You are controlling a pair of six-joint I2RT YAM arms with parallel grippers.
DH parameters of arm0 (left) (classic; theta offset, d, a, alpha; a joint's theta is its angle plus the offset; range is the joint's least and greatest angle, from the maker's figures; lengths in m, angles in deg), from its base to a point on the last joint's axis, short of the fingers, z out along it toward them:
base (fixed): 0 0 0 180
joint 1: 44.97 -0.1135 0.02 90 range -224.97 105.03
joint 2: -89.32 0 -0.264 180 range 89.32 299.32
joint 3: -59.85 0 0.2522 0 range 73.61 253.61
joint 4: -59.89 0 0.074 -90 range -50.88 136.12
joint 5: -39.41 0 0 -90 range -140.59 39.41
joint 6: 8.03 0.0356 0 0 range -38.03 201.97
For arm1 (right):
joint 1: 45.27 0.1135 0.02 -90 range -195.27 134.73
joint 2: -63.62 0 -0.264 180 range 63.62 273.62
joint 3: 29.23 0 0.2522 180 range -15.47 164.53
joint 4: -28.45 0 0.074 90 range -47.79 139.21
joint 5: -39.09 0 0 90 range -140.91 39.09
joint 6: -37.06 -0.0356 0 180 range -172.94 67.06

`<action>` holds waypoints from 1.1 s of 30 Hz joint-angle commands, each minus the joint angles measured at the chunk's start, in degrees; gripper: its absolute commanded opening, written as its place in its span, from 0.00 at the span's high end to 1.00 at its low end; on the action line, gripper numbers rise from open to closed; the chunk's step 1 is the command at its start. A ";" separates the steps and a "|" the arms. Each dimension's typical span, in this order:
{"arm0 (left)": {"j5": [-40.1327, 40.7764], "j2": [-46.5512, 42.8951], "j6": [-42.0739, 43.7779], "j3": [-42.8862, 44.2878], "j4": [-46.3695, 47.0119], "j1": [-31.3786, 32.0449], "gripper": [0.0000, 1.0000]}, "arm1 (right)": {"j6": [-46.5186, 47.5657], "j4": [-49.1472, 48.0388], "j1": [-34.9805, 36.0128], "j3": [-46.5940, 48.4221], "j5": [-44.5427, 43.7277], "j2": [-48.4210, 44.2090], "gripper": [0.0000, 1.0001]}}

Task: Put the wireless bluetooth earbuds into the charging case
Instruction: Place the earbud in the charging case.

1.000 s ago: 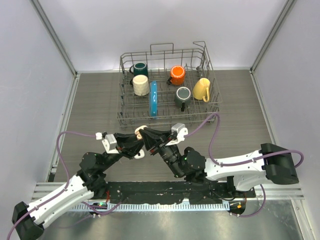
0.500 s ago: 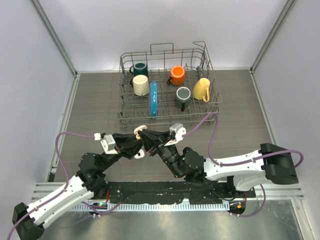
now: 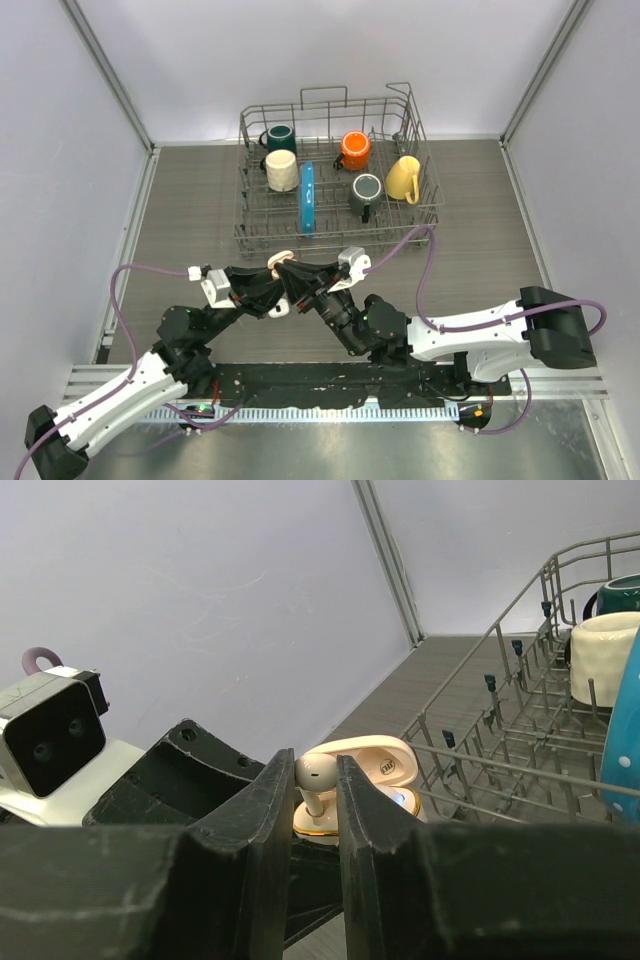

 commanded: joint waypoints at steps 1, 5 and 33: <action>0.93 -0.40 -0.12 1.62 4.36 0.18 1.00 | -0.86 -0.35 -0.02 1.14 -0.51 0.64 0.99; 1.11 -0.49 -0.12 1.62 4.18 0.18 1.00 | -0.95 -0.26 -0.02 0.87 -0.42 0.47 0.99; 1.11 0.83 -0.21 1.97 4.27 0.18 1.00 | 0.45 -3.16 -0.28 -0.10 0.19 -2.61 0.99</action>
